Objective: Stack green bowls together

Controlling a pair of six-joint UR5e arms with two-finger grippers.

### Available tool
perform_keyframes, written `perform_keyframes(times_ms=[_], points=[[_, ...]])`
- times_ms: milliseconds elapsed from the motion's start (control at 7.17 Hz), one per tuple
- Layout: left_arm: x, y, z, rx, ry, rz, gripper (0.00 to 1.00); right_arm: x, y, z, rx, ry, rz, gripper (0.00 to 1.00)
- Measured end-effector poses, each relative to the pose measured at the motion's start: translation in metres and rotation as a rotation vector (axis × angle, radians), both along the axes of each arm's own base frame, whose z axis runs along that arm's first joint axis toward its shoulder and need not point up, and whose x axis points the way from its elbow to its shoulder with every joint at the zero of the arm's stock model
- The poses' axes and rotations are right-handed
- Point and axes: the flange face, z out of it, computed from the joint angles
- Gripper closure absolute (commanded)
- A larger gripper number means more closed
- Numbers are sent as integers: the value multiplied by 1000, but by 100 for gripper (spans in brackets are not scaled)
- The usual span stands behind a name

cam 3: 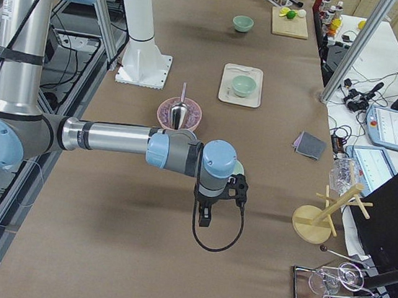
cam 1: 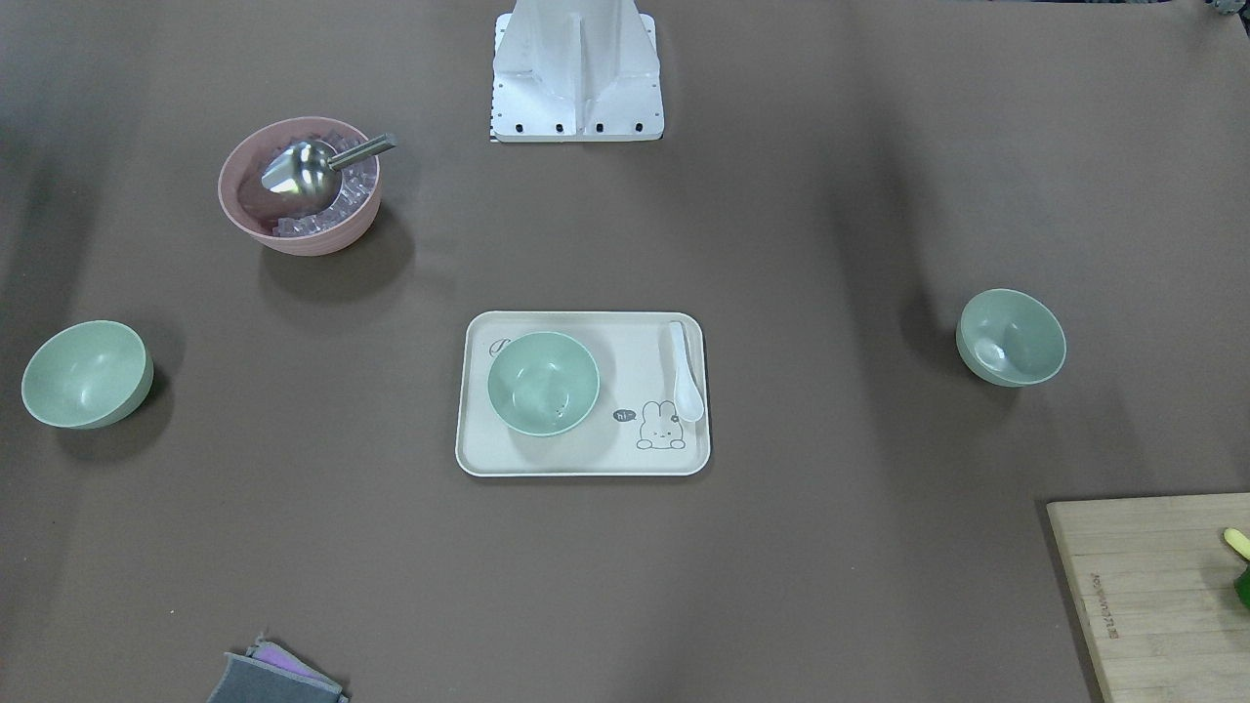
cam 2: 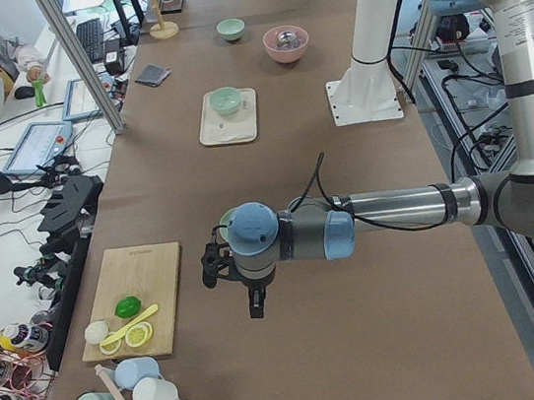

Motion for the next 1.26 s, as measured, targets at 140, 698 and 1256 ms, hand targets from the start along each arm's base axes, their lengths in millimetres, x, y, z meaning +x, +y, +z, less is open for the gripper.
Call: perform_keyframes(times_ms=[140,698,1256], points=[[1,0,0,-1,10,0,2,-7,-2,-1,3,-18,-8,0],[3,-1,7,6,32,6,2,-113,-34,-7,-44,-36,43,2],[4,-4,19,-17,33,8,2,-194,-69,11,-78,-67,106,10]])
